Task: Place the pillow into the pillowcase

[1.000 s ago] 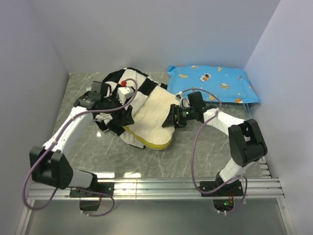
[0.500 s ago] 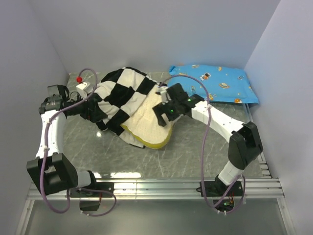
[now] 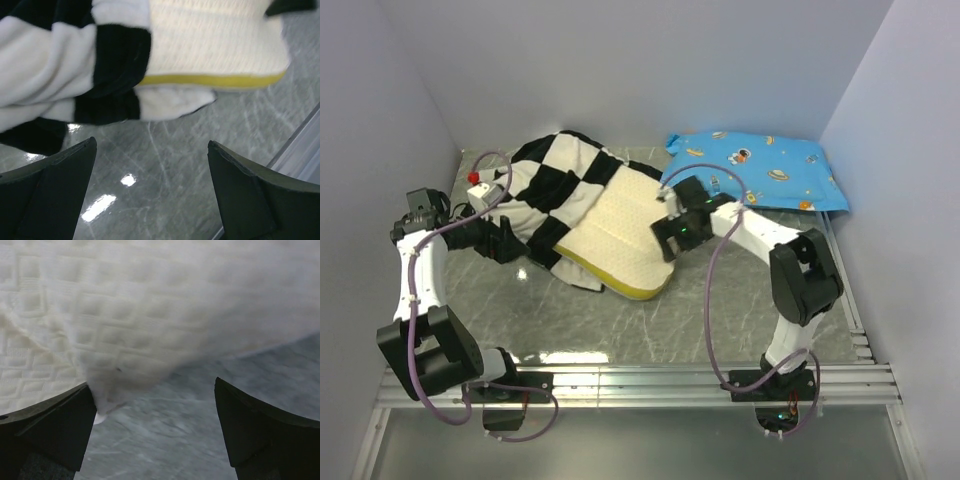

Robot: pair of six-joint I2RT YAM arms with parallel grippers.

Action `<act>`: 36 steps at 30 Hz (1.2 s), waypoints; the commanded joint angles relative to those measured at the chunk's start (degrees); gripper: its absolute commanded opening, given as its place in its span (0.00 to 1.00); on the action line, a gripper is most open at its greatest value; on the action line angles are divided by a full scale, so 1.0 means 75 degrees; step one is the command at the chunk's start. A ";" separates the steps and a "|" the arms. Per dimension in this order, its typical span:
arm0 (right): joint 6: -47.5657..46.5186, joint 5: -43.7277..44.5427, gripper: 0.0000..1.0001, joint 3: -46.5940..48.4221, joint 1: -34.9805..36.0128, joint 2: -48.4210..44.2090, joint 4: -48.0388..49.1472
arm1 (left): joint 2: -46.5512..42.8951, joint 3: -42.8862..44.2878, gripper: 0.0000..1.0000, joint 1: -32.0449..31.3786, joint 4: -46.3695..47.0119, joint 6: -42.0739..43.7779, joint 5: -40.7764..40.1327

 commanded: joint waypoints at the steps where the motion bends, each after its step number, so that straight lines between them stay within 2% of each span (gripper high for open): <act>1: -0.0640 -0.0137 1.00 0.0033 -0.0931 -0.0880 -0.0353 | -0.0288 -0.0292 0.99 -0.0012 -0.0249 0.1350 -0.0216; 5: -0.0840 -0.0513 1.00 0.0628 -0.0501 -0.1396 -0.0471 | -0.0382 -0.0633 0.99 -0.0058 -0.0390 0.2536 -0.0686; 10: -0.0723 0.0107 1.00 0.1391 0.0578 -0.1069 -0.0343 | -0.0569 -0.1019 0.98 -0.0035 -0.0613 0.3767 -0.0921; 14: -0.0535 0.0282 1.00 0.1789 0.1655 -0.0439 -0.0085 | -0.1118 -0.1558 0.99 0.0035 -0.0707 0.3957 -0.0384; 17: -0.0278 0.0283 1.00 0.2362 0.2231 0.0357 0.0079 | -0.1389 -0.1945 0.99 0.0093 -0.0181 0.3232 -0.0183; 20: -0.0090 0.0167 1.00 0.2983 0.2466 0.1352 0.0220 | -0.1460 -0.1981 0.99 0.0292 -0.0425 0.3288 0.0040; 23: 0.0226 -0.0476 1.00 0.3756 0.2478 0.2349 -0.0095 | -0.1495 -0.2016 0.99 0.0375 -0.0859 0.4142 -0.0135; 27: 0.0413 -0.1402 1.00 0.3796 0.2431 0.2821 0.0008 | -0.1648 -0.2460 0.97 0.0130 -0.0391 0.5020 -0.1176; 28: 0.0472 -0.1856 1.00 0.3714 0.2385 0.2868 0.0079 | -0.1659 -0.2670 0.95 0.0025 -0.0379 0.5835 -0.1596; 29: 0.0473 -0.2012 1.00 0.3666 0.2303 0.3020 0.0080 | -0.1729 -0.2811 0.94 -0.0255 -0.0054 0.6087 -0.1821; 31: 0.0415 -0.2409 0.91 0.3759 0.2209 0.3219 -0.0096 | -0.1858 -0.3302 0.93 -0.0538 0.0532 0.6485 -0.2057; 32: 0.0403 -0.2505 0.81 0.3841 0.2127 0.3371 -0.0131 | -0.1893 -0.3433 0.93 -0.0922 0.0883 0.6697 -0.2243; 33: 0.0426 -0.2587 0.54 0.3900 0.1964 0.3431 -0.0201 | -0.1882 -0.3538 0.92 -0.1181 0.1118 0.6873 -0.2338; 35: 0.0507 -0.3029 0.27 0.4110 0.1741 0.3478 -0.0342 | -0.1801 -0.3832 0.91 -0.1987 0.1704 0.6898 -0.2491; 36: 0.0578 -0.3195 0.00 0.4146 0.1542 0.3443 -0.0400 | -0.1719 -0.3879 0.90 -0.2270 0.2275 0.6886 -0.2538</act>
